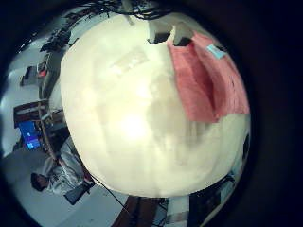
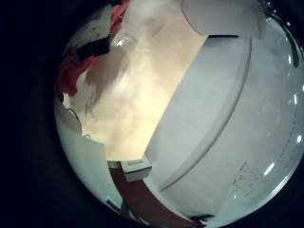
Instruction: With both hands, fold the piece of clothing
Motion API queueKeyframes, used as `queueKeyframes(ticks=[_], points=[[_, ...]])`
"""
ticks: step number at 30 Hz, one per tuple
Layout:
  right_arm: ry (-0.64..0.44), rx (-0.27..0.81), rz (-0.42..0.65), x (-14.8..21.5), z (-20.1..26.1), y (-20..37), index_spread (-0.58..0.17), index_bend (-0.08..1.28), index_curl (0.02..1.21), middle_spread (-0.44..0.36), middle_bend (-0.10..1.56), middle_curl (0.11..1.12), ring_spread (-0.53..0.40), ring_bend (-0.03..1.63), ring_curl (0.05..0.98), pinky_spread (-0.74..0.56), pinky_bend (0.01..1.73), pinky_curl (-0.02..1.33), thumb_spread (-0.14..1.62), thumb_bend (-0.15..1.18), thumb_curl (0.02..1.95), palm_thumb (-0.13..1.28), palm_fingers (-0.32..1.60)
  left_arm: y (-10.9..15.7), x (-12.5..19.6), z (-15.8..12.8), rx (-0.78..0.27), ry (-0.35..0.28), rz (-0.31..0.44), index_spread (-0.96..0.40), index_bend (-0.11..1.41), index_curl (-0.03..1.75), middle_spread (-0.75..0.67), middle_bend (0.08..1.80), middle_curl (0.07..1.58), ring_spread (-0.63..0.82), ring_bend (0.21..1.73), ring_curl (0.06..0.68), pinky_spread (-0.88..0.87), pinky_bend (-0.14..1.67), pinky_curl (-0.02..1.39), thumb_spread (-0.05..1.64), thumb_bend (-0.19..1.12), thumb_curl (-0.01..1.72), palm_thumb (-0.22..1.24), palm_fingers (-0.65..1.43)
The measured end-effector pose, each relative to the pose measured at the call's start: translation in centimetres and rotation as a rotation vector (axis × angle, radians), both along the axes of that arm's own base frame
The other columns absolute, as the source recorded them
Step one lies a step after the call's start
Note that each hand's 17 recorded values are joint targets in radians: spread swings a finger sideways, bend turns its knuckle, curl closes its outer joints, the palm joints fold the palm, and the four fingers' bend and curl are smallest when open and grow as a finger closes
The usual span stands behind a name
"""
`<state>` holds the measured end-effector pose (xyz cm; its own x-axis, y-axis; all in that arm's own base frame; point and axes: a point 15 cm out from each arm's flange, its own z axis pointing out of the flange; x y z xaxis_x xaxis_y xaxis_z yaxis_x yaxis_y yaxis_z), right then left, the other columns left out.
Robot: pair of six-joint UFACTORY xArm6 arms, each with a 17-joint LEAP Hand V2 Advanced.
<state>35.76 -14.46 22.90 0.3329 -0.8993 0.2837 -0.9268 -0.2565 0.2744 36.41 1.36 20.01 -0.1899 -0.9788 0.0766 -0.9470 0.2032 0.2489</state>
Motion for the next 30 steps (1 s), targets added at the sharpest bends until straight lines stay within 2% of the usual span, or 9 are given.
queueKeyframes(ticks=[5,8,15,19,23,27,30], points=[[-0.124,-0.012,0.004,1.4,5.2,0.2,-0.239,1.07,0.81,-0.12,1.29,0.75,-0.197,1.34,0.615,-0.33,1.26,0.6,0.96,0.03,0.66,1.14,1.18,1.5,-0.4,0.7,-0.005,-0.008,0.02,0.1,0.17,0.33,0.24,0.19,0.3,0.48,0.42,0.239,0.44,0.27,0.31,1.21,-0.02,0.32,0.53,0.05],[-0.209,-0.008,0.075,3.7,8.7,3.1,-0.235,1.08,0.81,-0.119,1.29,0.75,-0.196,1.35,0.618,-0.32,1.27,0.6,0.97,0.01,0.67,1.13,1.17,2.6,-0.7,1.2,-0.008,-0.011,0.039,0.1,0.17,0.33,0.24,0.19,0.3,0.48,0.42,0.239,0.44,0.27,0.31,1.21,-0.02,0.32,0.53,0.05],[-0.353,0.065,0.294,7.8,14.2,15.7,-0.234,1.09,0.8,-0.119,1.28,0.75,-0.2,1.35,0.618,-0.33,1.26,0.59,0.97,-0.01,0.72,1.13,1.18,5.5,-1.7,1.5,-0.023,-0.02,0.086,0.1,0.17,0.33,0.22,0.19,0.3,0.47,0.42,0.235,0.44,0.27,0.32,1.21,-0.01,0.32,0.54,0.05],[-0.389,0.103,0.412,8.8,15.6,23.8,-0.229,1.09,0.8,-0.118,1.28,0.75,-0.201,1.36,0.617,-0.33,1.26,0.59,0.96,-0.01,0.73,1.13,1.18,7.1,-2.9,1.5,-0.036,-0.021,0.114,0.1,0.17,0.33,0.22,0.18,0.3,0.47,0.42,0.235,0.45,0.27,0.32,1.21,-0.01,0.32,0.54,0.05],[-0.368,0.126,0.514,9.7,14.5,30.5,-0.225,1.09,0.8,-0.117,1.28,0.76,-0.197,1.36,0.616,-0.33,1.26,0.59,0.96,-0.01,0.75,1.12,1.18,8.3,-3.6,1.8,-0.043,-0.032,0.137,0.1,0.17,0.33,0.22,0.18,0.3,0.48,0.42,0.235,0.45,0.27,0.32,1.21,-0.02,0.32,0.54,0.05],[-0.298,0.132,0.588,10.6,10.7,36.0,-0.222,1.1,0.79,-0.117,1.28,0.76,-0.2,1.36,0.615,-0.33,1.27,0.59,0.96,-0.01,0.76,1.11,1.18,9.8,-4.4,2.0,-0.051,-0.036,0.163,0.1,0.17,0.33,0.21,0.18,0.3,0.48,0.42,0.234,0.45,0.28,0.32,1.21,-0.02,0.32,0.54,0.05],[-0.247,0.138,0.622,10.8,7.6,39.1,-0.224,1.1,0.79,-0.116,1.28,0.76,-0.201,1.36,0.615,-0.33,1.27,0.6,0.96,-0.01,0.77,1.09,1.18,9.9,-4.7,2.1,-0.055,-0.039,0.168,0.1,0.17,0.33,0.21,0.19,0.3,0.48,0.43,0.234,0.45,0.28,0.32,1.21,-0.01,0.32,0.55,0.05]])
